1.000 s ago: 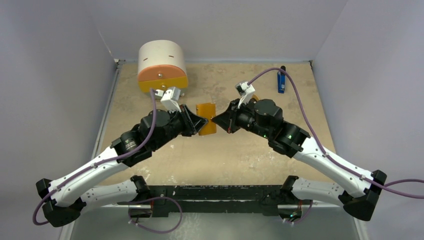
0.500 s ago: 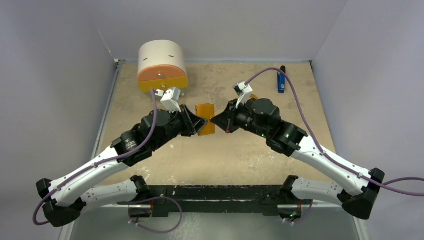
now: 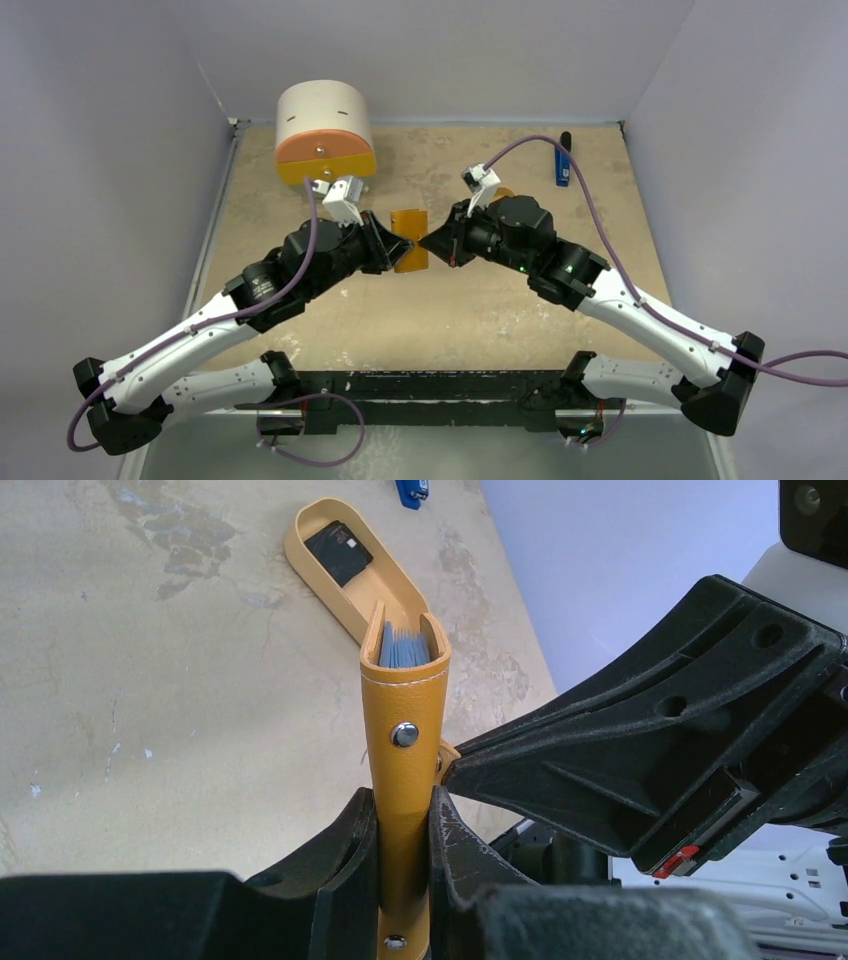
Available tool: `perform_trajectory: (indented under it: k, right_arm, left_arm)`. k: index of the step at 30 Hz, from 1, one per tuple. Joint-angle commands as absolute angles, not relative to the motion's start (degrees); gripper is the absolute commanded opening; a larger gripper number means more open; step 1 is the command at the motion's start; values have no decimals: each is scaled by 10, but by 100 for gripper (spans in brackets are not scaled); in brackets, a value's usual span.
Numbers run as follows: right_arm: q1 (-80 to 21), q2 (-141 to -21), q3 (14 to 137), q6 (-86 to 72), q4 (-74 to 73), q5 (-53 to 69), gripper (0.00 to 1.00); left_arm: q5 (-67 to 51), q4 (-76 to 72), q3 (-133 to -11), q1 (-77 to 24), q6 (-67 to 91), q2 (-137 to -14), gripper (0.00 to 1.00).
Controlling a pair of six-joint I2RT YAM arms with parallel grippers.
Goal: Put the credit cards into the card holder
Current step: Close the card holder.
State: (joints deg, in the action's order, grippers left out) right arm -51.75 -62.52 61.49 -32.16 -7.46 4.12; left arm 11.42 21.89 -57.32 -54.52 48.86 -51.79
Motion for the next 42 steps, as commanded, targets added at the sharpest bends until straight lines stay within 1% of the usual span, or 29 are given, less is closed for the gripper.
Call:
perform_trajectory:
  k: [1, 11, 20, 32, 37, 42]
  right_arm:
    - [-521, -643, 636, -329, -53, 58, 0]
    - [-520, -654, 637, -329, -49, 60, 0]
    - [-520, -660, 637, -331, -45, 64, 0]
    - [-520, -668, 644, -332, -46, 69, 0]
    - [-520, -668, 645, -331, -49, 68, 0]
    - [-520, -661, 644, -329, -52, 70, 0]
  left_arm:
    - [17, 94, -581, -553, 505, -509, 0]
    - [-34, 54, -580, -553, 528, -509, 0]
    - [-50, 29, -583, -553, 543, -496, 0]
    - [-99, -9, -589, -554, 561, -500, 0]
    - [-93, -1, -589, -554, 551, -497, 0]
    - [-54, 59, -592, -554, 527, -490, 0]
